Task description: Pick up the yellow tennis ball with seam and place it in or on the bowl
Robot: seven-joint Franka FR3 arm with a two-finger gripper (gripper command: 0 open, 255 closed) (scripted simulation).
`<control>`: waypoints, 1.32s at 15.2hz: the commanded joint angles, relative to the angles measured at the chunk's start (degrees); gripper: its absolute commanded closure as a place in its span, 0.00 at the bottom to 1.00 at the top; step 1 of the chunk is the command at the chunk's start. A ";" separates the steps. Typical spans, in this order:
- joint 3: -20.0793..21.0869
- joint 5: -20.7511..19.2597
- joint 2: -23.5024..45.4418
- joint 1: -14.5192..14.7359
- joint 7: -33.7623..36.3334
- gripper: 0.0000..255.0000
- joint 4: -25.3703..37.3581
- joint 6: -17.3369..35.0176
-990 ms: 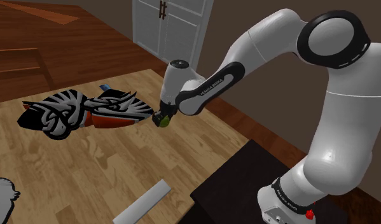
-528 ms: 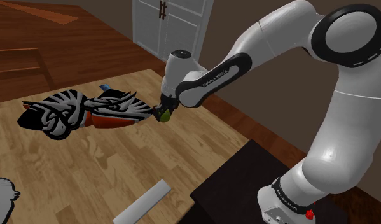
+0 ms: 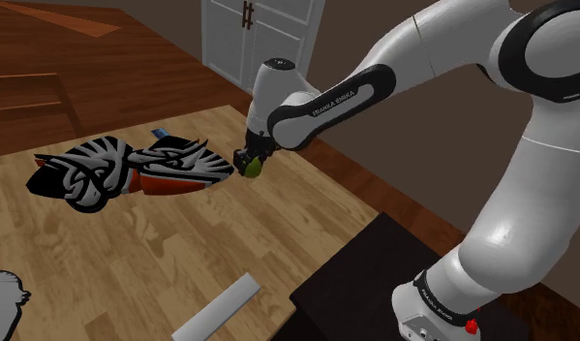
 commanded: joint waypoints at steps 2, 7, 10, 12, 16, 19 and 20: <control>-0.52 0.40 1.15 -1.45 -2.70 1.00 2.43 -1.23; -2.26 0.32 5.68 -4.40 -8.60 1.00 9.46 -3.74; -3.19 0.25 8.85 -5.87 -11.93 1.00 14.54 -5.68; -3.80 0.21 11.16 -6.69 -14.10 1.00 18.33 -7.17; -4.94 0.15 16.33 -7.94 -18.32 1.00 27.01 -10.68; -5.74 0.13 20.80 -8.51 -21.44 1.00 34.74 -13.88; -5.99 0.13 22.43 -8.61 -22.49 1.00 37.61 -15.09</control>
